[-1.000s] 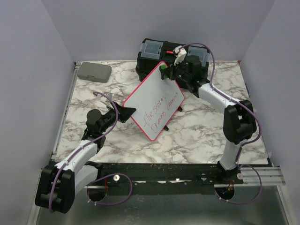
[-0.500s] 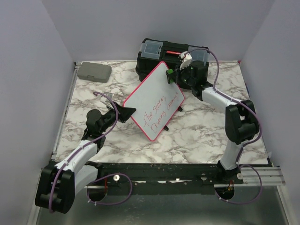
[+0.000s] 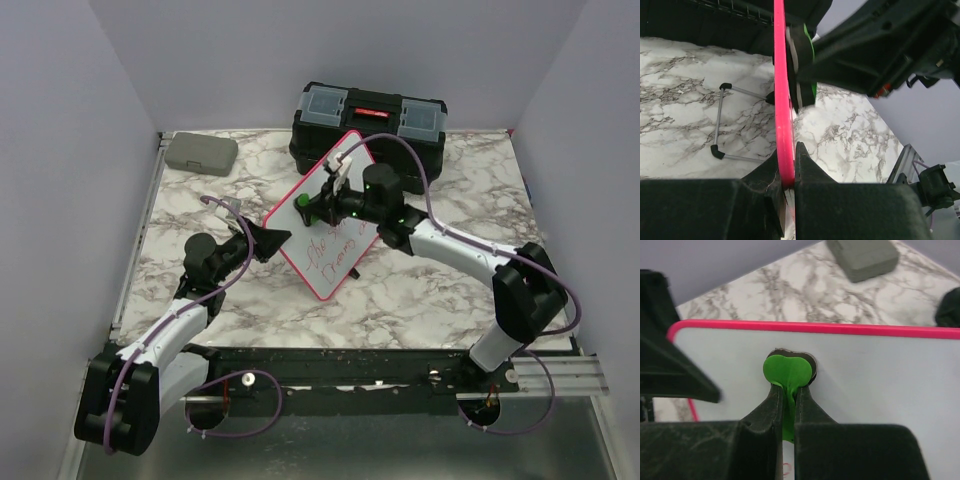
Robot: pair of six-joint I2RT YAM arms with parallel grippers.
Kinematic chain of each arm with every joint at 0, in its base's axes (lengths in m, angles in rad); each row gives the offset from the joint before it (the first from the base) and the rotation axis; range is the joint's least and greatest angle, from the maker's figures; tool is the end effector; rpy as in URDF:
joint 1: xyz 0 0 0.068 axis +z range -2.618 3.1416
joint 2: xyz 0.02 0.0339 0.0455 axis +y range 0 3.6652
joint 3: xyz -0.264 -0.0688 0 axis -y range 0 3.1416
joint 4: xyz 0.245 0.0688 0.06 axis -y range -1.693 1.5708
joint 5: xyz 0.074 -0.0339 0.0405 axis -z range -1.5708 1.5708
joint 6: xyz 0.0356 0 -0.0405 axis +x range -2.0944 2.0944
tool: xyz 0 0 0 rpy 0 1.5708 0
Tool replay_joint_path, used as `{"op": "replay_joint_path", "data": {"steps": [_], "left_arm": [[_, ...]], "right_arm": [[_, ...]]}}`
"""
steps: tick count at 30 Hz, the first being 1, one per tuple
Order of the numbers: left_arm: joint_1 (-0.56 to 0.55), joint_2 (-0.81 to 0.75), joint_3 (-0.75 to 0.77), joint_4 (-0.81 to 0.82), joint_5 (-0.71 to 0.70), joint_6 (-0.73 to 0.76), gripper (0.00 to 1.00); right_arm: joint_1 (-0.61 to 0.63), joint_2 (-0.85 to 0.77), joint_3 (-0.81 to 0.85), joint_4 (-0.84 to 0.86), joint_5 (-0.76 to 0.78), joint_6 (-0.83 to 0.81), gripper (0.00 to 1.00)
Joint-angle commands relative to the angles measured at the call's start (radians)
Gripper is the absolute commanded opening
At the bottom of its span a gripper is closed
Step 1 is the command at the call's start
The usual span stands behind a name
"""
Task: Erase the whiteboard
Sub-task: Erase the whiteboard at the whiteboard stand.
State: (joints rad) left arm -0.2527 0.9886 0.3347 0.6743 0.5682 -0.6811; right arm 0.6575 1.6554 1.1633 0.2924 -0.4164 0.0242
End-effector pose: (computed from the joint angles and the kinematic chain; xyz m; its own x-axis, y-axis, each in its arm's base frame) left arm 0.1983 -0.0710 0.2347 -0.4453 -0.4331 -0.7836 0.5808 0.5263 -0.6210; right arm 0.3007 0.2504 0.2925 -0.1781 -0.1095 -0.9779 -0.8686 0.4844 0.1039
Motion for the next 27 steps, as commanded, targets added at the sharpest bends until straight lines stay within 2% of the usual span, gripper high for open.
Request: {"op": "replay_joint_path", "data": {"steps": [1, 5, 8, 9, 14, 19, 23, 27], "left_arm": [[-0.040, 0.004, 0.004, -0.028, 0.188, 0.087, 0.00], [-0.042, 0.006, 0.003, -0.028, 0.183, 0.086, 0.00], [-0.042, 0.005, 0.003, -0.030, 0.183, 0.087, 0.00], [-0.042, 0.002, 0.002, -0.031, 0.184, 0.087, 0.00], [-0.042, -0.008, 0.001, -0.050, 0.183, 0.100, 0.00], [-0.042, -0.008, 0.000, -0.047, 0.183, 0.098, 0.00], [-0.042, -0.013, -0.005, -0.051, 0.184, 0.101, 0.00], [-0.042, -0.014, -0.006, -0.056, 0.182, 0.106, 0.00]], "right_arm": [[0.096, -0.021, -0.057, -0.020, -0.010, -0.015, 0.01], [0.149, -0.032, -0.083, -0.013, 0.031, -0.057, 0.01], [0.135, -0.024, -0.077, 0.015, 0.202, -0.060, 0.01], [0.099, -0.021, -0.068, 0.023, 0.214, -0.042, 0.01], [-0.077, 0.009, -0.013, 0.063, 0.218, -0.027, 0.01], [-0.221, 0.112, 0.070, 0.073, 0.204, -0.070, 0.01], [-0.283, 0.181, 0.129, 0.076, 0.150, -0.084, 0.01], [-0.289, 0.182, 0.136, 0.075, 0.052, -0.081, 0.01]]}}
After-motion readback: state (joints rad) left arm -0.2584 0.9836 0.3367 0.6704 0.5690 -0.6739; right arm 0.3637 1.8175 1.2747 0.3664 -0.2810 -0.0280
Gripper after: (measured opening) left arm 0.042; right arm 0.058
